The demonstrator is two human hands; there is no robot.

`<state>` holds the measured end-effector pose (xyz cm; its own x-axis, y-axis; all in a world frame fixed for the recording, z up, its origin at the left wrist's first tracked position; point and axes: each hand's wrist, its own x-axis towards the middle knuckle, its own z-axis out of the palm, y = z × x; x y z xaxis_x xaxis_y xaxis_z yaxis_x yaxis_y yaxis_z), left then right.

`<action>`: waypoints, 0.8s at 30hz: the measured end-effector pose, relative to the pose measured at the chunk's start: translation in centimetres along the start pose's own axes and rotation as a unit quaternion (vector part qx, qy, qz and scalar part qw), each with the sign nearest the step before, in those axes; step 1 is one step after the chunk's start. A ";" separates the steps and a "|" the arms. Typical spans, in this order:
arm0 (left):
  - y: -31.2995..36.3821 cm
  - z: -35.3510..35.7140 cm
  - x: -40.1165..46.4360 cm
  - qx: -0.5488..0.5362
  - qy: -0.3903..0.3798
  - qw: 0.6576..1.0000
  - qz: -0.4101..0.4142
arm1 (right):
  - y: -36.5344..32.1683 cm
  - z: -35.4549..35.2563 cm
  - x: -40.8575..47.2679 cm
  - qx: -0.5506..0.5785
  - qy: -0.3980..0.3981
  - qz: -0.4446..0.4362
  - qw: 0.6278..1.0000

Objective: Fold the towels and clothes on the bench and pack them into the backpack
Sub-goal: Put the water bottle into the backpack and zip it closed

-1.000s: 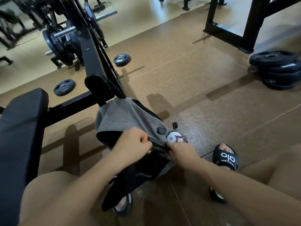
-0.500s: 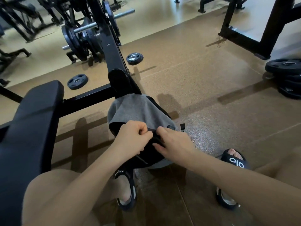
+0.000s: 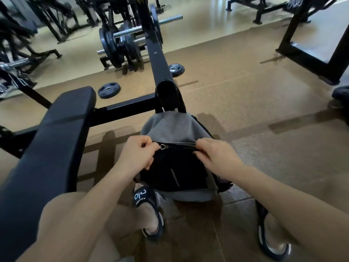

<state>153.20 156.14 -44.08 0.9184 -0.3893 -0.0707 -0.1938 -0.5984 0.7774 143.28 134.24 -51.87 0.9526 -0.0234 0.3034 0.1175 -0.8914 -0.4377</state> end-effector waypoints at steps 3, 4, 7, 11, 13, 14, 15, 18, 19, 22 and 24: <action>-2.8 -1.0 0.6 -0.101 0.050 0.989 -0.096 | 0.5 -0.8 -0.3 -0.022 -0.004 0.024 0.999; -3.8 -1.2 0.5 -0.133 0.060 0.981 -0.125 | 0.5 -1.1 -0.4 -0.034 -0.005 0.031 0.999; -5.6 -1.0 -0.6 -0.202 0.052 0.963 -0.171 | 0.5 -2.0 -0.6 -0.077 -0.018 0.065 0.995; -4.9 0.0 -1.4 -0.209 0.026 0.965 -0.154 | -1.4 -1.8 0.2 -0.115 0.053 0.004 0.992; -4.3 0.3 -1.5 -0.203 0.021 0.968 -0.145 | -3.2 -0.6 1.1 -0.128 0.050 -0.079 0.987; -4.1 0.5 -1.5 -0.206 0.017 0.968 -0.144 | -4.0 0.1 1.6 -0.138 0.030 -0.117 0.983; -3.9 0.6 -1.6 -0.211 0.014 0.967 -0.144 | -4.8 0.9 2.1 -0.154 0.011 -0.146 0.977; -3.9 0.9 -1.8 -0.224 0.010 0.964 -0.147 | -6.2 2.9 3.9 -0.184 -0.012 -0.165 0.969; -3.9 0.9 -1.9 -0.229 0.010 0.962 -0.150 | -6.5 3.2 4.7 -0.183 -0.015 -0.161 0.970; -4.1 0.9 -2.1 -0.249 0.026 0.954 -0.166 | -6.9 4.1 6.9 -0.172 -0.005 -0.179 0.969; -4.5 0.7 -1.9 -0.268 0.044 0.946 -0.179 | -6.7 4.2 8.1 -0.157 -0.008 -0.193 0.968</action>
<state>152.11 159.12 -47.88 0.9219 -0.1546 -0.3554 0.3160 -0.2311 0.9202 151.37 141.95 -50.08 0.8591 0.3443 0.3787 0.3774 -0.9259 -0.0143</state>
